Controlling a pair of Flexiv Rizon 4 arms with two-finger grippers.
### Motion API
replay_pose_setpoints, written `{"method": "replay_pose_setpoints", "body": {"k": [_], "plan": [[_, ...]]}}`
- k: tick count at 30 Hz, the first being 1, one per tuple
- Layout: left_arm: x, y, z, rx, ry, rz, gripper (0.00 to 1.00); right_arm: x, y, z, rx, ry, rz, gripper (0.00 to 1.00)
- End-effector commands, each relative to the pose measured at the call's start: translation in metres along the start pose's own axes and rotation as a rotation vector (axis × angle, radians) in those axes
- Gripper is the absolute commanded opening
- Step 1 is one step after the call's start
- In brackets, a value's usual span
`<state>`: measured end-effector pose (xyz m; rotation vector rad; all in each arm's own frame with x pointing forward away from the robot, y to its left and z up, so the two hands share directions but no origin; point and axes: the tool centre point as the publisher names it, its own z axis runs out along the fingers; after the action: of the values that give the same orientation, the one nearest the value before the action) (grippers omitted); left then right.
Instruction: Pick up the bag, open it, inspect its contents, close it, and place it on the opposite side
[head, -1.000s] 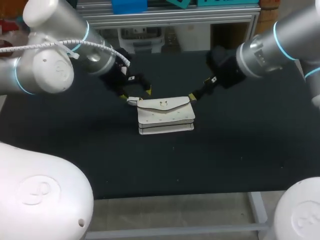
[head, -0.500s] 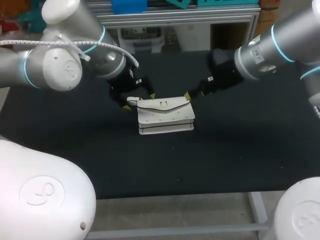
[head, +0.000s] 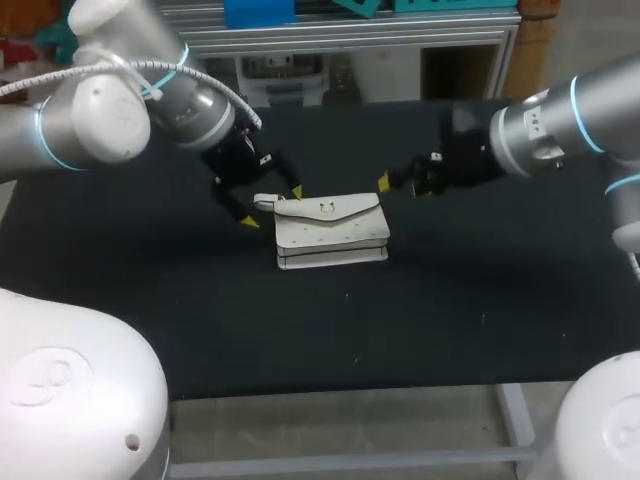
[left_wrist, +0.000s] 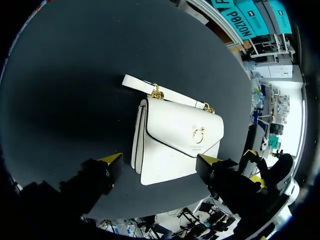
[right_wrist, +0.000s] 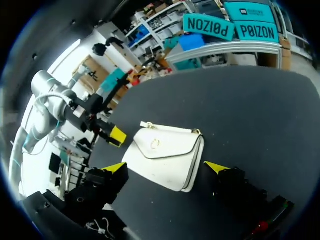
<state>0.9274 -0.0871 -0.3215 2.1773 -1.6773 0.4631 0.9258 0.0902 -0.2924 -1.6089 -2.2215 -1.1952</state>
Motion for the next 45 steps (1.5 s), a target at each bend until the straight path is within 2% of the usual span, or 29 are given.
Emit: {"method": "replay_pose_setpoints", "body": {"k": [1,8,14,18,24,31,45], "plan": [[-0.01,-0.005,0.015,-0.039,0.082,0.003,1.0,0.008,-0.004,0.001,0.529,-0.053,0.123,1.0],[-0.011,-0.002,0.022,-0.012,0.126,0.002,1.0,0.004,0.002,0.006,0.594,0.082,0.238,1.0],[-0.007,-0.002,0.025,0.009,0.114,0.013,1.0,0.004,0.01,0.007,0.632,0.063,0.263,1.0],[-0.004,-0.002,0.024,0.011,0.112,0.019,1.0,0.003,0.015,0.009,0.684,0.05,0.283,1.0],[0.0,0.002,0.024,0.024,0.107,0.024,1.0,-0.004,0.021,0.013,0.79,0.129,0.342,1.0],[0.0,0.004,0.024,0.03,0.103,0.025,1.0,-0.012,0.029,0.014,0.875,0.252,0.407,1.0],[0.002,0.007,0.025,0.043,0.075,0.03,1.0,-0.011,0.038,0.011,0.901,0.229,0.338,1.0]]}}
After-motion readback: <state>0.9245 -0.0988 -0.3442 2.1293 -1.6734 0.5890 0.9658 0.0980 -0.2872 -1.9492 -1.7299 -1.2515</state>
